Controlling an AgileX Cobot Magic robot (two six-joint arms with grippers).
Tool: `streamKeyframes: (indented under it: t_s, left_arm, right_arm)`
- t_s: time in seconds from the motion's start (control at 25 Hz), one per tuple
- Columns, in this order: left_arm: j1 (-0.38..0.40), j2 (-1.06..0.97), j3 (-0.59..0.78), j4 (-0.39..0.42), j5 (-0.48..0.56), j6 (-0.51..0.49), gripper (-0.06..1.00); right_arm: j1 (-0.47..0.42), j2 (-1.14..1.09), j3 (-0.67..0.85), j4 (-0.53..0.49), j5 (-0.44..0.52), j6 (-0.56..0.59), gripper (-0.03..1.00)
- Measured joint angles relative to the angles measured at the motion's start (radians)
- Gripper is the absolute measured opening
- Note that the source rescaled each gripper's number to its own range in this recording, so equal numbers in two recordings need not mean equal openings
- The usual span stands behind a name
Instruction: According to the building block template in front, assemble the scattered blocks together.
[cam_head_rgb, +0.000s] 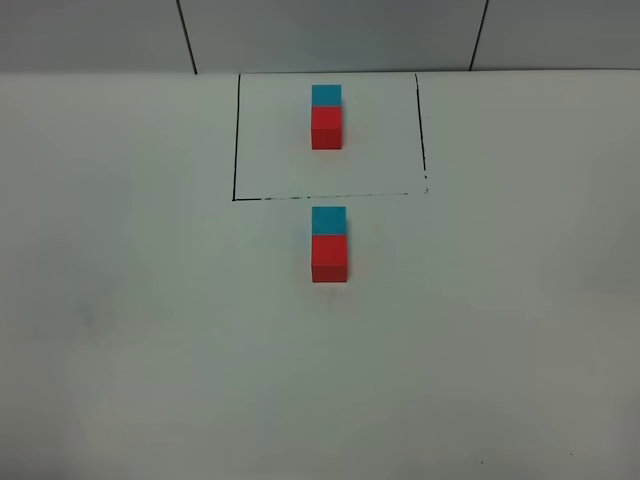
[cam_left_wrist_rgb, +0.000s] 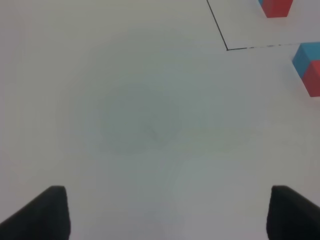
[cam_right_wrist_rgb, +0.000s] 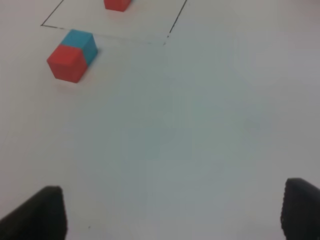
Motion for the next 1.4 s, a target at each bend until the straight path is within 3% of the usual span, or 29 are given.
streamKeyframes:
  t_s: [0.36, 0.64, 1.4]
  left_arm:
    - [0.0, 0.0, 0.0, 0.0, 0.0, 0.0, 0.68]
    - [0.0, 0.0, 0.0, 0.0, 0.0, 0.0, 0.68]
    - [0.0, 0.0, 0.0, 0.0, 0.0, 0.0, 0.68]
  right_arm:
    - [-0.003, 0.0, 0.0, 0.0, 0.0, 0.0, 0.74]
    - [-0.093, 0.0, 0.0, -0.002, 0.0, 0.0, 0.74]
    - [-0.096, 0.0, 0.0, -0.002, 0.0, 0.0, 0.73]
